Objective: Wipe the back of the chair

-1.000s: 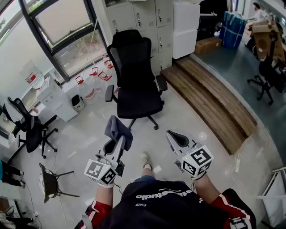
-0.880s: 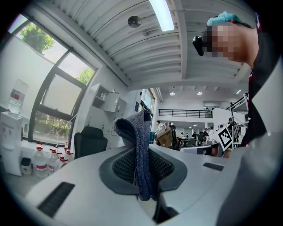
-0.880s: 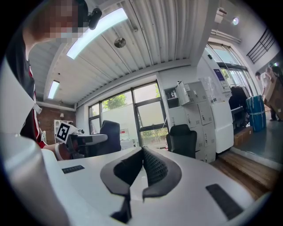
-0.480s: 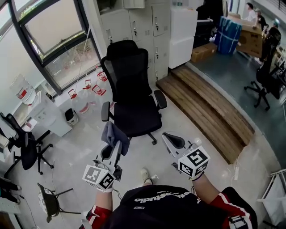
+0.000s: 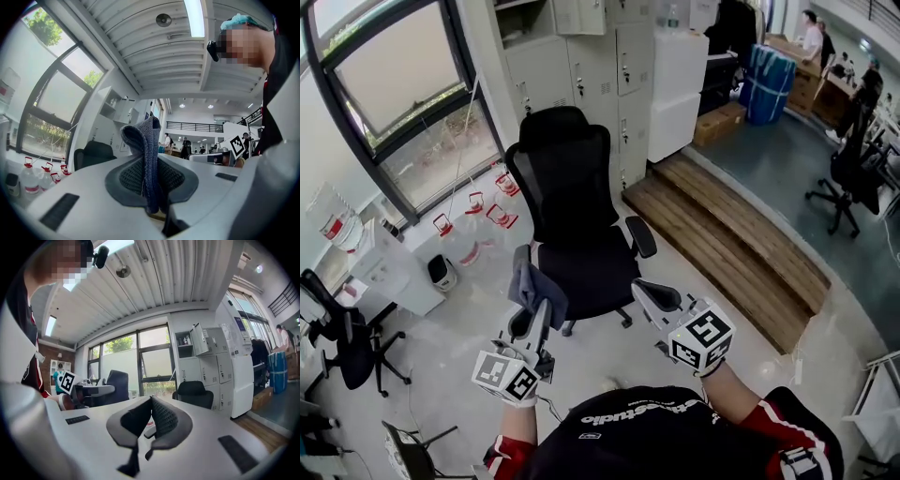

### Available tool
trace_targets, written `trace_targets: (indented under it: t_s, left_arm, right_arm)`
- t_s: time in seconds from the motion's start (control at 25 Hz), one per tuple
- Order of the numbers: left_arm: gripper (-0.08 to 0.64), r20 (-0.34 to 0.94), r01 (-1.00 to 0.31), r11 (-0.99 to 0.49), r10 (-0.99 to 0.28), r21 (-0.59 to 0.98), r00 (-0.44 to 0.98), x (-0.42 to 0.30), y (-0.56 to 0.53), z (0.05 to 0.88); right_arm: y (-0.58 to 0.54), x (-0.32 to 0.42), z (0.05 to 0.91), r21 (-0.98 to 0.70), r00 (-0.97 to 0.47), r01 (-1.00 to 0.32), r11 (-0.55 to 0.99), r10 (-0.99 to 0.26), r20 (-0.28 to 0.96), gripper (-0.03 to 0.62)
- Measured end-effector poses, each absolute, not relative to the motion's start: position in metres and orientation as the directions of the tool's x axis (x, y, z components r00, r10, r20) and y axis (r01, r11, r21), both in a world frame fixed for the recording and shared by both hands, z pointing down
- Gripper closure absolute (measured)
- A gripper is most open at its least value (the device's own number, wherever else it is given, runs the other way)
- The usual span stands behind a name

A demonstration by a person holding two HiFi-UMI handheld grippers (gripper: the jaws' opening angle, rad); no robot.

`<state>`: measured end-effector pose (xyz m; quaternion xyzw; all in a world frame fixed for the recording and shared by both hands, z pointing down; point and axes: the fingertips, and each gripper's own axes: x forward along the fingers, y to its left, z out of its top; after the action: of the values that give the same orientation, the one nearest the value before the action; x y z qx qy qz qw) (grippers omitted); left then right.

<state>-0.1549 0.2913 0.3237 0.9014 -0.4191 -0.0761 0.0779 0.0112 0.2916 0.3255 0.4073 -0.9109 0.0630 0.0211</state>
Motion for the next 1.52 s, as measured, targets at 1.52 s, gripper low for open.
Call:
trace_targets:
  t_s: [1.52]
  left_arm:
    - [0.503,0.032,-0.839,-0.522,-0.846,0.151,0.532,-0.086,0.038,0.334]
  right_arm:
    - [0.018,0.08,0.349,-0.189,-0.763,-0.641,0.744,-0.644,0.05,0.578]
